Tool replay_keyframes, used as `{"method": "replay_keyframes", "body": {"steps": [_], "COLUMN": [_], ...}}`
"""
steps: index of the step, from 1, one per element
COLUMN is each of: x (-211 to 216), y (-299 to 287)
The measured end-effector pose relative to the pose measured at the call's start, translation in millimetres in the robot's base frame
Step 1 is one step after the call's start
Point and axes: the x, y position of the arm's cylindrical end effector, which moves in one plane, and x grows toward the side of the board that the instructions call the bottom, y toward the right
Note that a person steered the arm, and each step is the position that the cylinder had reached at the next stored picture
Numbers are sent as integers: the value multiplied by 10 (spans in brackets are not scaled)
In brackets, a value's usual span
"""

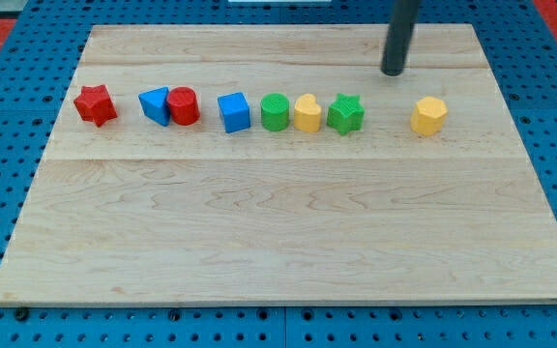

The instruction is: Slide the green star slightly left

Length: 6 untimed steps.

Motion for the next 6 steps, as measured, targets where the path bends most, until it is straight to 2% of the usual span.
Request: {"method": "replay_keyframes", "body": {"steps": [1,2,3,4,5,6], "x": [472,677,649,911,1025,1281], "y": [0,16,59,-221,-834,-891]}}
